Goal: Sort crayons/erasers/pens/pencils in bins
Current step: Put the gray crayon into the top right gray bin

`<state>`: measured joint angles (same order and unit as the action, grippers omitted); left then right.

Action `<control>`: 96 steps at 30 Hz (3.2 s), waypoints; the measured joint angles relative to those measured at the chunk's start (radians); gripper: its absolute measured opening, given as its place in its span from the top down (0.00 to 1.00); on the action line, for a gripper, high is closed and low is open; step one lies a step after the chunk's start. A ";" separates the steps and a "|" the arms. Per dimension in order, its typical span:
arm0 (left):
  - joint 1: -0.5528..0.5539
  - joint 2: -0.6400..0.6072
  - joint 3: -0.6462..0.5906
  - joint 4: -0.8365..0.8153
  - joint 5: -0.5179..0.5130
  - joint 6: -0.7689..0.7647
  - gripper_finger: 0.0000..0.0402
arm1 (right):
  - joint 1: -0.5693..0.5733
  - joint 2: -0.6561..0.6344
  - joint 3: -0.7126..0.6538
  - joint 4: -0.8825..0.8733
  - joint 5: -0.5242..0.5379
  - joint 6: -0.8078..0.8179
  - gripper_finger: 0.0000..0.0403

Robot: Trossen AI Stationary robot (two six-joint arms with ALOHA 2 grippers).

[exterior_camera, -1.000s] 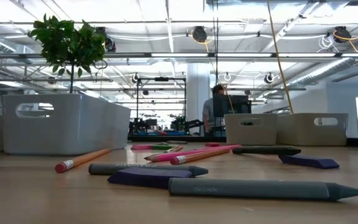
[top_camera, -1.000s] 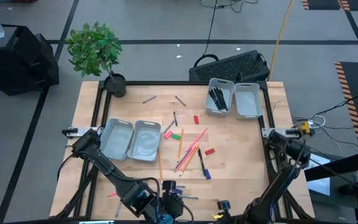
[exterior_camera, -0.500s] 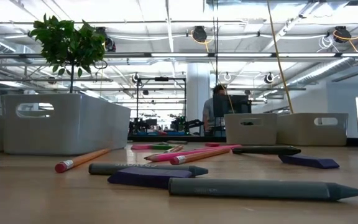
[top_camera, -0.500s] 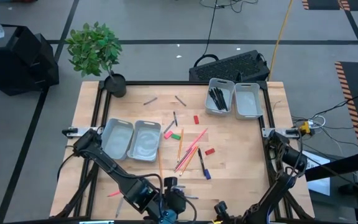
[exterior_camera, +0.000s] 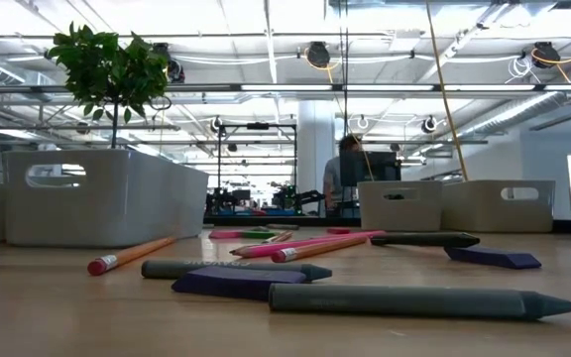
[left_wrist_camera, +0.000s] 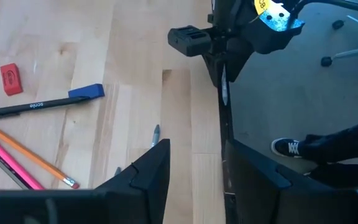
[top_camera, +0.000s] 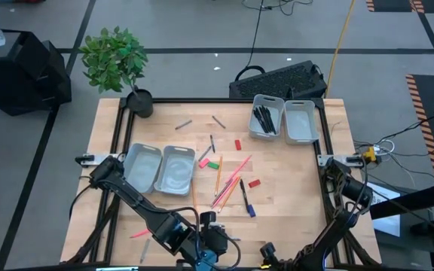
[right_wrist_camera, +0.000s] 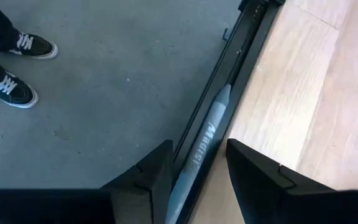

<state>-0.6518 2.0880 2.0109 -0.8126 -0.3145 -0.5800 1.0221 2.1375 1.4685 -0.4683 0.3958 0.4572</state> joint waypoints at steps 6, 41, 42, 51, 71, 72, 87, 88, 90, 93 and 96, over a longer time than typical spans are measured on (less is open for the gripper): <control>0.000 0.000 0.000 0.001 0.000 -0.004 0.61 | -0.009 -0.018 -0.002 -0.021 0.013 -0.006 0.65; -0.032 -0.203 0.001 -0.031 -0.010 -0.051 0.61 | -0.160 -0.155 -0.047 -0.164 -0.096 0.190 0.78; -0.036 -0.216 0.001 -0.039 -0.016 -0.050 0.61 | -0.178 -0.178 -0.047 -0.181 -0.089 0.205 0.77; -0.073 -0.277 0.001 -0.121 -0.081 -0.055 0.61 | -0.337 -0.419 -0.293 -0.131 -0.163 0.154 0.65; -0.064 -0.277 0.000 -0.179 -0.106 -0.049 0.61 | -0.226 -0.331 -0.410 0.174 -0.214 -0.012 0.67; -0.060 -0.277 0.000 -0.179 -0.106 -0.049 0.61 | -0.221 -0.319 -0.410 0.170 -0.216 -0.023 0.67; 0.001 -0.277 0.000 -0.179 -0.106 -0.052 0.61 | -0.200 -0.273 -0.412 0.131 -0.267 -0.085 0.79; 0.008 -0.277 0.000 -0.179 -0.106 -0.053 0.61 | -0.204 -0.272 -0.412 0.128 -0.279 -0.076 0.81; 0.024 -0.277 0.000 -0.179 -0.098 -0.054 0.61 | -0.211 -0.272 -0.413 0.124 -0.297 -0.046 0.86; 0.051 -0.277 0.000 -0.179 -0.081 -0.054 0.61 | -0.222 -0.271 -0.413 0.099 -0.320 0.001 0.92; 0.074 -0.277 0.000 -0.180 -0.079 -0.054 0.61 | -0.233 -0.270 -0.413 0.056 -0.353 0.030 0.95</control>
<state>-0.5773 1.8114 2.0113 -0.9928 -0.3939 -0.6338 0.7893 1.8675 1.0554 -0.4120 0.0424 0.4868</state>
